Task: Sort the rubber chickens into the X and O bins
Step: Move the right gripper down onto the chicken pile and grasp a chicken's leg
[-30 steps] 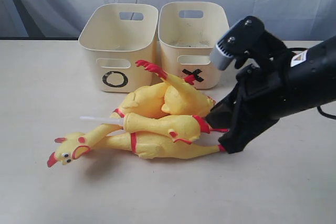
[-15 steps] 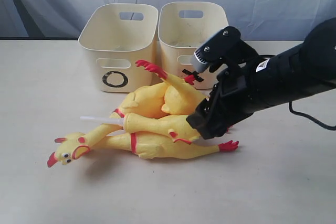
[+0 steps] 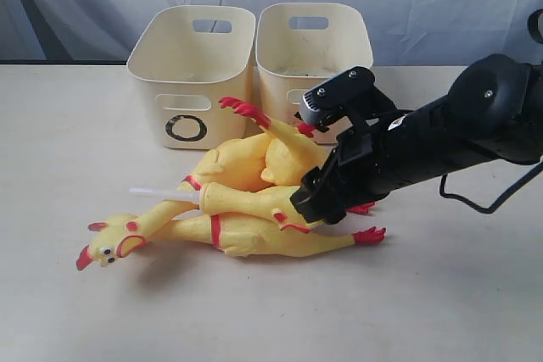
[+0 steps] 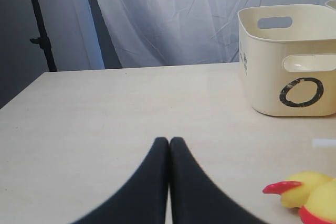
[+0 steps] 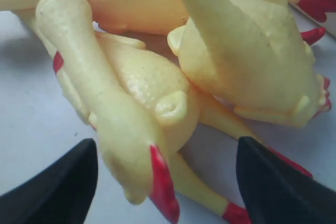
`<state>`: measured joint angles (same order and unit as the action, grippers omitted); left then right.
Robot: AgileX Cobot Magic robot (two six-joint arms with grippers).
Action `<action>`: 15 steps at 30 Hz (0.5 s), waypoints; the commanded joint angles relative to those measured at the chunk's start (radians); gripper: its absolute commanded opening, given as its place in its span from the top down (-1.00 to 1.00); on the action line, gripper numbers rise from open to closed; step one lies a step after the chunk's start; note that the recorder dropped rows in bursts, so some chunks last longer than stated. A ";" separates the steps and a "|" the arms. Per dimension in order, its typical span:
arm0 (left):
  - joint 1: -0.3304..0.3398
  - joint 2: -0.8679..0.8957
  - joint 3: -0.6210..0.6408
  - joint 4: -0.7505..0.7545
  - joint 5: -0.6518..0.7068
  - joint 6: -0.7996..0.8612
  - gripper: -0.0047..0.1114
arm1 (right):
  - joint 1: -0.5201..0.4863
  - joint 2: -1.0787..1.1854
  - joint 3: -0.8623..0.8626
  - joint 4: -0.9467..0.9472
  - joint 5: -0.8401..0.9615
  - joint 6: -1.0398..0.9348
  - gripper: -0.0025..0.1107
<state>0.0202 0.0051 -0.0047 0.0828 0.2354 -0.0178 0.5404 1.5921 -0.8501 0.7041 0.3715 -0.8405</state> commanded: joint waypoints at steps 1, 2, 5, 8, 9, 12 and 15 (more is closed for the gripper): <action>-0.002 -0.005 0.005 0.004 -0.004 0.000 0.92 | 0.003 0.027 -0.007 0.037 -0.019 -0.005 -0.27; -0.002 -0.005 0.005 0.004 -0.004 0.000 0.92 | 0.003 0.034 -0.007 0.037 -0.021 -0.005 -0.27; -0.002 -0.005 0.005 0.004 -0.004 0.000 0.92 | 0.010 0.047 -0.007 0.042 -0.031 -0.005 -0.27; -0.002 -0.005 0.005 0.004 -0.004 0.000 0.92 | 0.023 0.059 -0.020 0.049 -0.026 -0.009 -0.27; -0.002 -0.005 0.005 0.004 -0.004 0.000 0.92 | 0.031 0.067 -0.026 0.049 -0.025 -0.019 -0.27; -0.002 -0.005 0.005 0.004 -0.004 0.000 0.92 | 0.052 0.078 -0.040 0.050 -0.024 -0.023 -0.27; -0.002 -0.005 0.005 0.004 -0.004 0.000 0.92 | 0.068 0.086 -0.044 0.045 -0.044 -0.023 -0.27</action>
<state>0.0202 0.0051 -0.0047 0.0828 0.2354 -0.0178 0.5944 1.6702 -0.8868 0.7471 0.3479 -0.8533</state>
